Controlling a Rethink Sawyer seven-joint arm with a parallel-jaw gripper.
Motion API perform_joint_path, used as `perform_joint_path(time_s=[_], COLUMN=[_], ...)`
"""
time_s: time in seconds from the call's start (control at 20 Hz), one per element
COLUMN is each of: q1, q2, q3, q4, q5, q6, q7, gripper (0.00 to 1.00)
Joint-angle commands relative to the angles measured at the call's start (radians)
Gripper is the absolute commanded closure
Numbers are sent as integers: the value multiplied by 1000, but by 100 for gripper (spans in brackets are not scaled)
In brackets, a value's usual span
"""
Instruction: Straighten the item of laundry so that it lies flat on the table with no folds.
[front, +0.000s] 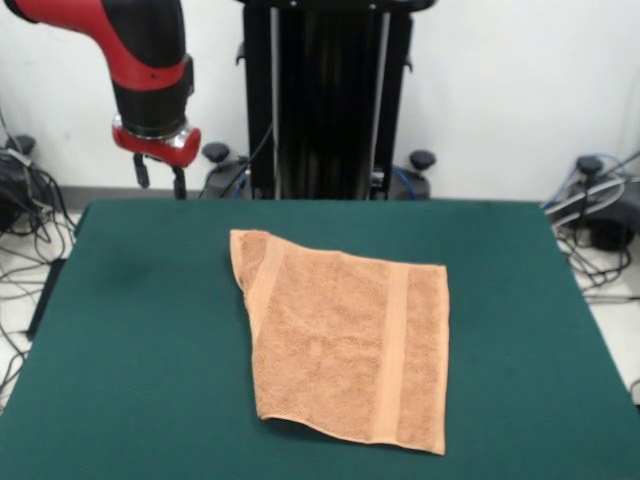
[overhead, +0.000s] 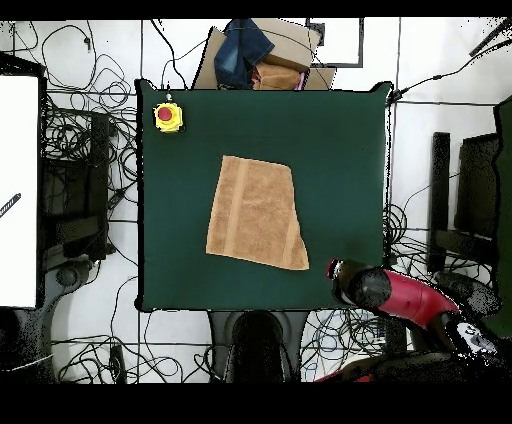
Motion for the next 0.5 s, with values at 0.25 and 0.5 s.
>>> perform_joint_path(time_s=[0.25, 0.5], q1=[30, 57], q2=[-33, -47], q3=[82, 62], q4=[82, 70], q5=[-40, -47], q6=[15, 39], q7=[6, 0], gripper=[0, 0])
